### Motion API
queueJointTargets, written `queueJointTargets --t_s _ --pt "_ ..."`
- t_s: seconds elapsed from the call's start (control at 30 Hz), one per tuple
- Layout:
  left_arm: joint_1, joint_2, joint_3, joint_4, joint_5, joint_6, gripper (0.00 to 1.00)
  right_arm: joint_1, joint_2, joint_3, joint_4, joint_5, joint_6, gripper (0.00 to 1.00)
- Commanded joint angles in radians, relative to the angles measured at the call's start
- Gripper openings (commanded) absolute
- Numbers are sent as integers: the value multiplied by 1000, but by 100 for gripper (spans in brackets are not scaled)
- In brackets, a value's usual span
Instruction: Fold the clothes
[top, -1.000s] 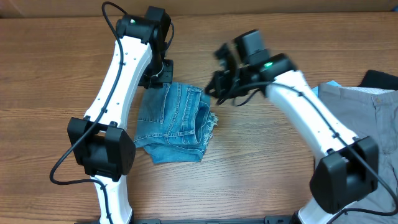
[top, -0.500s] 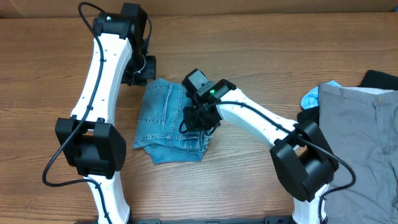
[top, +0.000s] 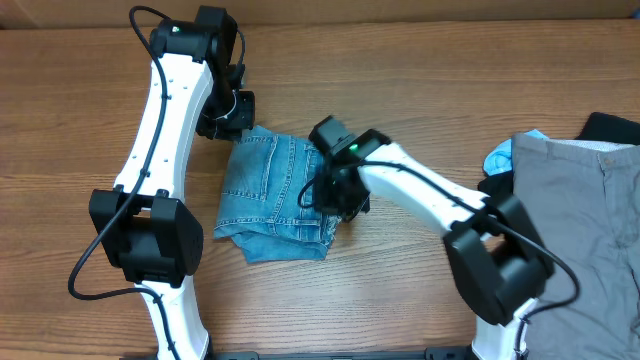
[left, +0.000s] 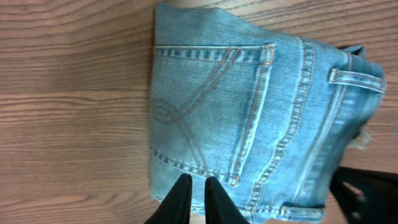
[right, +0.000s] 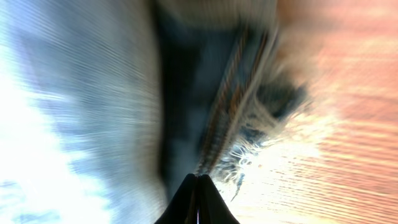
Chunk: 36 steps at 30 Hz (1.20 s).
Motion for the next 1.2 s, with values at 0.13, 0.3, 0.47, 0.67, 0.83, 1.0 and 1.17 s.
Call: queueJointTargets --t_s 0.13,0.3,0.47,0.67,0.83,1.0,1.17 --pt "-2 5 -157 29 125 0 4 -56 -174 77 170 -40 20 4" --pt "-2 5 -352 114 192 1 4 -50 -131 36 318 -41 14 4" --pt "-2 5 -517 200 192 1 4 -48 -22 -17 385 -41 77 4" --pt "-2 5 -675 291 191 1 4 -51 227 -34 300 -96 298 4" --pt "-2 4 -673 288 195 1 4 -53 245 -27 242 -138 290 4" --pt "-1 3 -628 257 194 10 4 -85 114 21 130 -92 116 4" --pt "-1 3 -518 206 194 21 4 -81 -53 43 79 -116 -62 4"
